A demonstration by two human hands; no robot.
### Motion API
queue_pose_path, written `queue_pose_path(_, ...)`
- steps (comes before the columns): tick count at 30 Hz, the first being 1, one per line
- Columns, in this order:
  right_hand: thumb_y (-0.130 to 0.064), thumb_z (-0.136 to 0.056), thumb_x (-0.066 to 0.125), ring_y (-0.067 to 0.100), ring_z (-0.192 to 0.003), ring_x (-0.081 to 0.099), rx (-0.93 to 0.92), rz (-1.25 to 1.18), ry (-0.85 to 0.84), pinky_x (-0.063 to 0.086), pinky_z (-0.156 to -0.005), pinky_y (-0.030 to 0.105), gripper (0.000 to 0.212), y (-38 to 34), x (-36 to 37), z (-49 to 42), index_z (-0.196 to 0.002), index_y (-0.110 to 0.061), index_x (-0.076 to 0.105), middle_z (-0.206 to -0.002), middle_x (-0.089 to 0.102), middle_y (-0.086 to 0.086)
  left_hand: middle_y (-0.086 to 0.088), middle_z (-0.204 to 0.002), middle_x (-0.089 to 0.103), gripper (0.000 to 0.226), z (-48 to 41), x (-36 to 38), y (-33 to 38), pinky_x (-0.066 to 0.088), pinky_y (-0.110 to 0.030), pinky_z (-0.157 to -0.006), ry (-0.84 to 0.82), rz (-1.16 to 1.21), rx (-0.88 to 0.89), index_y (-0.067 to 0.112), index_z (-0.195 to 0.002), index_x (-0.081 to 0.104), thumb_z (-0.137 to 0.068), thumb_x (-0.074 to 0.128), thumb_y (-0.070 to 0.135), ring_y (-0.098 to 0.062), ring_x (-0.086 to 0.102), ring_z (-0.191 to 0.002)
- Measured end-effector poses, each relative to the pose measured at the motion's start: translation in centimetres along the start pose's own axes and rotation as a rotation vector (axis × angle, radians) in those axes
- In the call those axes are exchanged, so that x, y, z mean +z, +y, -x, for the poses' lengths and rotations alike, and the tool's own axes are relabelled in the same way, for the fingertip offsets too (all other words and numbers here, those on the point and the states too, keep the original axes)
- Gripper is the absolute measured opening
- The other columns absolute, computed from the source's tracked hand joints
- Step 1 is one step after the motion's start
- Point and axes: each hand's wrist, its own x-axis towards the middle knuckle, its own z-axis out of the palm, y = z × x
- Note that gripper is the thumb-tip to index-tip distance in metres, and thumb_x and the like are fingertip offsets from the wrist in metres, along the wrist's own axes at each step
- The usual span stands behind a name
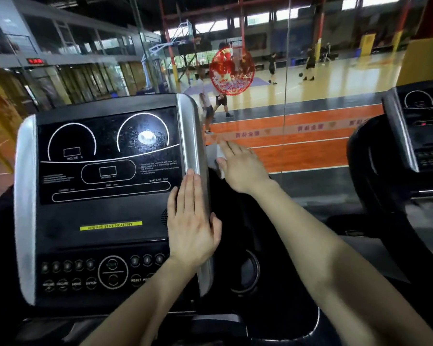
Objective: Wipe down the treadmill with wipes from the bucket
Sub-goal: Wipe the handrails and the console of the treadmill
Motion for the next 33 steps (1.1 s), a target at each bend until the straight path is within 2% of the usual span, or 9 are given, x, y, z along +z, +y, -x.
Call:
queue_pose_path(4, -0.038, -0.113, 0.042, 0.043, -0.136, 0.05, -0.009, -0.034, 0.018, 0.038, -0.116, 0.049, 0.068, 0.8, -1.0, 1.9, -0.166, -0.001, 0.019, -0.159, 0.045, 0.022, -0.017, -0.178, 0.008, 0.098, 0.1, 0.2, -0.3, 0.023, -0.054, -0.129, 0.0, 0.014, 0.007, -0.001, -0.168, 0.013, -0.088, 0.061, 0.031, -0.025, 0.012, -0.166)
queue_pose_path(9, -0.043, -0.111, 0.039, 0.042, -0.121, 0.057, 0.202, -0.107, 0.03, 0.051, -0.094, 0.052, 0.061, 3.6, -1.3, 9.3, -0.16, -0.007, 0.029, -0.144, 0.052, 0.021, -0.017, -0.178, 0.011, 0.096, 0.2, 0.5, -0.3, 0.026, -0.055, -0.128, 0.015, 0.075, 0.01, -0.002, -0.167, 0.017, -0.088, 0.062, 0.027, -0.027, 0.014, -0.165)
queue_pose_path(12, -0.042, -0.108, 0.032, 0.047, -0.105, 0.062, 0.12, -0.022, 0.045, 0.05, -0.087, 0.052, 0.055, 0.9, -1.1, 3.6, -0.144, -0.002, 0.048, -0.123, 0.061, 0.027, -0.016, -0.178, 0.011, 0.097, 0.1, 0.4, -0.4, 0.025, -0.055, -0.128, 0.005, 0.071, 0.009, -0.002, -0.167, 0.017, -0.087, 0.062, 0.028, -0.026, 0.013, -0.166)
queue_pose_path(16, -0.027, -0.108, 0.036, 0.045, -0.114, 0.063, -0.003, -0.059, -0.116, 0.05, -0.097, 0.05, 0.036, -2.8, -1.5, -3.6, -0.127, -0.005, 0.056, -0.129, 0.063, 0.025, -0.015, -0.178, 0.009, 0.098, 0.1, 0.2, -0.6, 0.024, -0.053, -0.129, -0.007, 0.045, 0.008, -0.001, -0.168, 0.016, -0.088, 0.062, 0.031, -0.024, 0.012, -0.166)
queue_pose_path(18, -0.031, -0.111, 0.037, 0.044, -0.123, 0.059, -0.02, -0.062, -0.128, 0.047, -0.103, 0.048, 0.041, -1.3, -1.4, -2.8, -0.141, -0.007, 0.051, -0.138, 0.059, 0.023, -0.015, -0.178, 0.01, 0.098, 0.1, 0.3, -0.6, 0.025, -0.053, -0.129, -0.004, 0.037, 0.014, -0.001, -0.168, 0.016, -0.088, 0.062, 0.031, -0.024, 0.013, -0.166)
queue_pose_path(21, -0.042, -0.112, 0.04, 0.044, -0.132, 0.051, 0.08, -0.133, -0.071, 0.045, -0.107, 0.05, 0.061, 2.6, -1.4, 3.2, -0.164, -0.014, 0.027, -0.151, 0.048, 0.021, -0.014, -0.178, 0.01, 0.097, 0.1, 0.4, -0.7, 0.024, -0.053, -0.129, 0.002, 0.043, 0.012, 0.0, -0.168, 0.016, -0.089, 0.063, 0.03, -0.024, 0.013, -0.165)
queue_pose_path(27, -0.042, -0.111, 0.041, 0.035, -0.132, 0.057, 0.285, -0.172, -0.069, 0.056, -0.097, 0.045, 0.073, 3.8, -1.7, 20.3, -0.168, -0.011, 0.006, -0.164, 0.036, 0.015, -0.015, -0.178, 0.008, 0.096, 0.2, 0.8, -0.6, 0.023, -0.054, -0.129, 0.017, 0.037, 0.013, 0.0, -0.169, 0.013, -0.09, 0.06, 0.029, -0.025, 0.012, -0.166)
queue_pose_path(30, -0.041, -0.111, 0.039, 0.038, -0.118, 0.064, 0.306, -0.028, -0.04, 0.056, -0.091, 0.043, 0.074, 3.3, -1.1, 18.8, -0.164, 0.003, 0.012, -0.152, 0.045, 0.024, -0.016, -0.178, 0.008, 0.095, 0.3, 0.8, -0.5, 0.023, -0.054, -0.13, 0.023, 0.038, 0.004, 0.0, -0.169, 0.011, -0.091, 0.058, 0.028, -0.025, 0.011, -0.166)
queue_pose_path(33, -0.037, -0.112, 0.043, 0.046, -0.118, 0.059, 0.233, 0.0, -0.01, 0.048, -0.098, 0.05, 0.072, 2.8, -0.7, 10.4, -0.161, 0.009, 0.019, -0.141, 0.05, 0.031, -0.016, -0.178, 0.008, 0.094, 0.3, 0.7, -0.4, 0.022, -0.053, -0.13, 0.016, 0.02, 0.001, 0.0, -0.169, 0.011, -0.092, 0.057, 0.029, -0.025, 0.011, -0.166)
